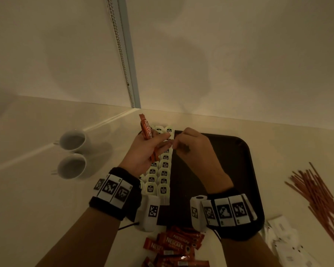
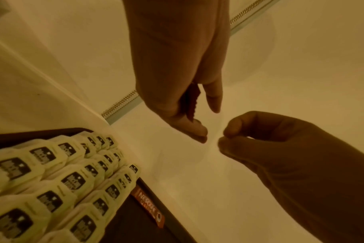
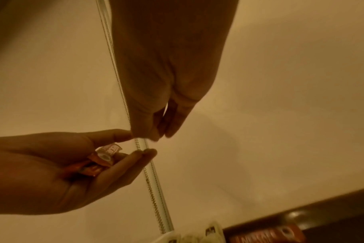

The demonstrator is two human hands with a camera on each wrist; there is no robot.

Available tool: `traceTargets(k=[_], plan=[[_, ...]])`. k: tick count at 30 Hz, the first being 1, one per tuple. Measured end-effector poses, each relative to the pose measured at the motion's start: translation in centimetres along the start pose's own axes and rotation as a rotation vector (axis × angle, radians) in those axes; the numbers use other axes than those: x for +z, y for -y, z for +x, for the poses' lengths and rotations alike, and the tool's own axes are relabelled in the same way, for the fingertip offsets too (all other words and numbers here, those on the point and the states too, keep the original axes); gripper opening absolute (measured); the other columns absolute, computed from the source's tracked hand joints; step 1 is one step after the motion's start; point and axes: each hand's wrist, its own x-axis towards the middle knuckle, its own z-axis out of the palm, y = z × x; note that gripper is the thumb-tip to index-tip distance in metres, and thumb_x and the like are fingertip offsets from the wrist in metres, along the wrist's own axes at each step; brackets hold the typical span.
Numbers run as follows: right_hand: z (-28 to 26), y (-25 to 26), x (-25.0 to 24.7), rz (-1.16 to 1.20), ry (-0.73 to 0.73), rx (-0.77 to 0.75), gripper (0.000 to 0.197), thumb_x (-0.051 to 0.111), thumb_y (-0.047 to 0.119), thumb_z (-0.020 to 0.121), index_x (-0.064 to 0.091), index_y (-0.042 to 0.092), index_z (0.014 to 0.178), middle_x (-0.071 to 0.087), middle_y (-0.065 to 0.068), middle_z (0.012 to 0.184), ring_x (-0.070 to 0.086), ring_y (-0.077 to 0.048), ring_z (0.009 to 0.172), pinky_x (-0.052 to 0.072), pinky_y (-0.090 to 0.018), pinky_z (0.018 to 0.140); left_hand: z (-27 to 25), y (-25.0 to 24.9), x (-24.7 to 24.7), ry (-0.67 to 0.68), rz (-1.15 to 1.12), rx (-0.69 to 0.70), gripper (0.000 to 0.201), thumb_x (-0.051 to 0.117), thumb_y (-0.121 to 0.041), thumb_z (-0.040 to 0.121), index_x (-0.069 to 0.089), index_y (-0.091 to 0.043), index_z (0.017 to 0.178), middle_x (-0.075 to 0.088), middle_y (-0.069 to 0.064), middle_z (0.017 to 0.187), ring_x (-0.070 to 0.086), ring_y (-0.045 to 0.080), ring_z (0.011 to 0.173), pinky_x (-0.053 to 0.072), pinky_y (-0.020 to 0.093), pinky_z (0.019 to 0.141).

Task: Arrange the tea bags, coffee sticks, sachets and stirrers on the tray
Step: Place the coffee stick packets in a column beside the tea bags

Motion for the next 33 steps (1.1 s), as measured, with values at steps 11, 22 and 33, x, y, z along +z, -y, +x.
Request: traceTargets(k=[11, 22, 33], plan=[[-4.8, -12.3, -0.5, -0.170, 0.318, 0.808, 0.031, 0.056, 0.014, 0.090, 0.056, 0.023, 0.120, 0.047, -0.008, 0.125, 0.047, -0.025, 0.116, 0.044, -0.037, 0.098, -0.6, -0.4, -2.6, -0.101, 0.077, -0.043, 0.025, 0.046, -0.041, 0.096, 0.053, -0.017, 0.091, 0.036, -0.005, 0.050, 0.037, 0.011, 0.039, 0.032, 0.020, 0.039], [-6.0, -12.6, 1.1, -0.286, 0.405, 0.823, 0.025, 0.066, 0.022, 0.085, 0.057, 0.019, 0.108, 0.045, -0.004, 0.121, 0.044, -0.021, 0.114, 0.042, -0.035, 0.099, -0.7, 0.8, -1.3, 0.037, 0.216, -0.029, 0.019, 0.053, -0.015, 0.095, 0.049, -0.018, 0.077, 0.037, -0.005, 0.056, 0.035, 0.008, 0.045, 0.034, 0.018, 0.045], [-5.2, -9.6, -1.4, -0.077, 0.403, 0.633, 0.017, 0.065, 0.012, 0.084, 0.058, 0.024, 0.094, 0.059, 0.004, 0.102, 0.058, -0.011, 0.098, 0.049, -0.028, 0.090, -1.1, 1.7, -1.4, 0.033, 0.426, -0.008, 0.015, 0.061, -0.023, 0.091, 0.065, -0.013, 0.102, 0.060, -0.002, 0.070, 0.035, 0.005, 0.043, 0.034, 0.016, 0.043]])
